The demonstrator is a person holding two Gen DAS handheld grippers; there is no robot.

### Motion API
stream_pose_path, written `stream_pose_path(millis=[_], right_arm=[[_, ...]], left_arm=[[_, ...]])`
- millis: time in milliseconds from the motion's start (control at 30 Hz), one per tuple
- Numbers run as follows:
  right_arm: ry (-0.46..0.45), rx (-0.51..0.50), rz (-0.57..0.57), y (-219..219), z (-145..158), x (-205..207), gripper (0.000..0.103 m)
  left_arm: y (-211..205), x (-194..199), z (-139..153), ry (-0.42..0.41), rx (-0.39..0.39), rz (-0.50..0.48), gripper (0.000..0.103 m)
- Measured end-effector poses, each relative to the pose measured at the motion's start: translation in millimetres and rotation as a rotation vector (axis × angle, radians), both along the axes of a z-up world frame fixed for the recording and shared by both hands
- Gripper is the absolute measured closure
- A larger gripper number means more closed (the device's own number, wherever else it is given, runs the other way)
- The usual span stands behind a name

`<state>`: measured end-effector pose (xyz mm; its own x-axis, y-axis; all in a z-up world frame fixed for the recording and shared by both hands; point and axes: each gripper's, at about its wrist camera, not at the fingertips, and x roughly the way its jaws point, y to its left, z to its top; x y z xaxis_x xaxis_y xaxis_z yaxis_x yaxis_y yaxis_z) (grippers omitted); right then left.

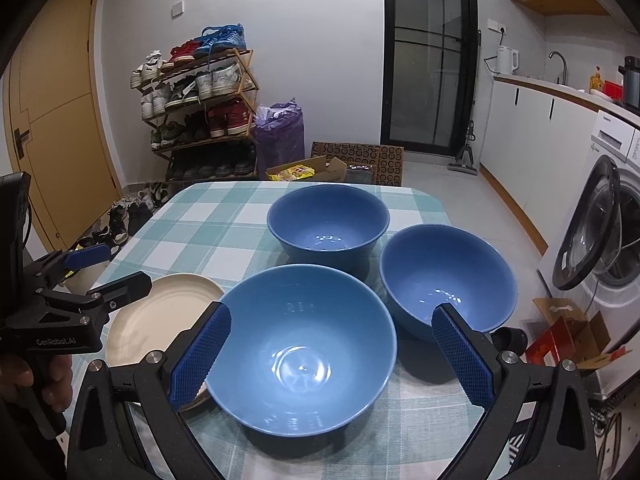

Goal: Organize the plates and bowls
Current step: 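Move both grippers toward the rim of the nearest blue bowl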

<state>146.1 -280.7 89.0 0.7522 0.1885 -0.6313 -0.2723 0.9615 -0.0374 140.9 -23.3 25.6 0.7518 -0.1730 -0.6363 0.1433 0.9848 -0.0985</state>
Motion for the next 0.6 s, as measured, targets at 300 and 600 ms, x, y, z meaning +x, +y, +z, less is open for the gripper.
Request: stream_pose_path(millis=[300,600], right_arm=[[0.020,0.007,-0.012,-8,5,21,0.001],[0.045,0.002,-0.029,-15,9,47,0.001]], left_arm=[[-9,23,2,0.034,0.009,0.004,0.000],[-19,49,5,0.057,0.002,-0.016,0.000]])
